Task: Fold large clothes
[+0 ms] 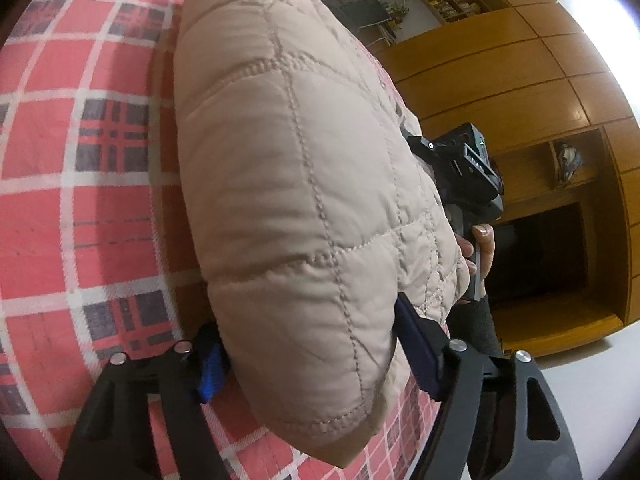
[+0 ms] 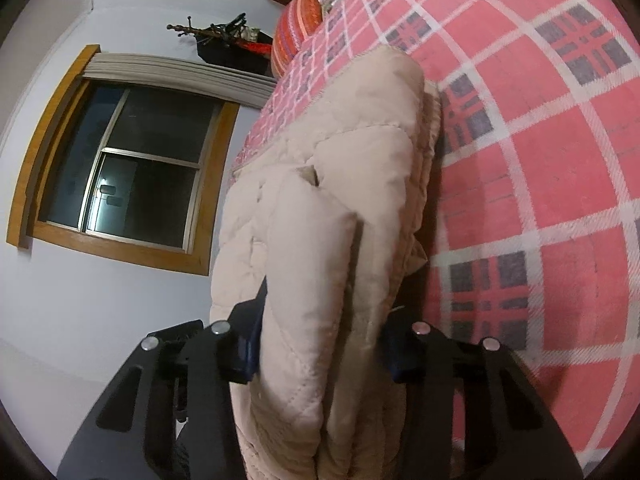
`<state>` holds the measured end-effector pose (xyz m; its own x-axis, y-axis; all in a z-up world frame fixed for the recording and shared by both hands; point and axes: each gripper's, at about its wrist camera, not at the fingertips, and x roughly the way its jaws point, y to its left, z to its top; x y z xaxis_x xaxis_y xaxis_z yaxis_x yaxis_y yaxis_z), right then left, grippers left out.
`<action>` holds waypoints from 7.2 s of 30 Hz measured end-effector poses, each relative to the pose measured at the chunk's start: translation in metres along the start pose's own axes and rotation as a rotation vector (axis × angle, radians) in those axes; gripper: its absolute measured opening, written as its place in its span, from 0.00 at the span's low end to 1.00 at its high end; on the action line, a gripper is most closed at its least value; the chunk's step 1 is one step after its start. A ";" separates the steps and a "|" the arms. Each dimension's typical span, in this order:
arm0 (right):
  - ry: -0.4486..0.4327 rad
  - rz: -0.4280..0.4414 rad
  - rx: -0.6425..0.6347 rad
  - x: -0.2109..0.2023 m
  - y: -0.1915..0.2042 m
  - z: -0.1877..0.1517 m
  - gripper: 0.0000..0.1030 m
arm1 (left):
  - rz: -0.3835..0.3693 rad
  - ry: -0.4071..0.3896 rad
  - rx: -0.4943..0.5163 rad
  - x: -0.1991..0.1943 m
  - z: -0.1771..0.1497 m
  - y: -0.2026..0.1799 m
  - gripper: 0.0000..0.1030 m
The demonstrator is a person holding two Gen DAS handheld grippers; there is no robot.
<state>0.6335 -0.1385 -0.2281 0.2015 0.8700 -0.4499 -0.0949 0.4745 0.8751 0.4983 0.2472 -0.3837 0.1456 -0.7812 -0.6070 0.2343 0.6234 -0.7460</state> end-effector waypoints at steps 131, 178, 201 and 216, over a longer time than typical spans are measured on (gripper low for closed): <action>-0.479 -0.903 -0.635 0.003 0.244 -0.507 0.97 | 0.785 -0.626 0.285 -0.221 -0.365 -0.102 0.95; -0.612 -0.887 -0.677 -0.030 0.303 -0.599 0.97 | 0.721 -0.645 0.348 -0.226 -0.424 -0.159 0.95; -0.616 -0.876 -0.669 -0.027 0.302 -0.601 0.97 | 0.718 -0.648 0.344 -0.225 -0.424 -0.157 0.95; -0.617 -0.878 -0.672 -0.026 0.302 -0.601 0.97 | 0.720 -0.649 0.342 -0.225 -0.425 -0.158 0.95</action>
<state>0.0135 0.0628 -0.0590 0.8499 0.1082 -0.5158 -0.1376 0.9903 -0.0190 0.0200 0.3386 -0.2457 0.8275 -0.1567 -0.5392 0.1325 0.9876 -0.0836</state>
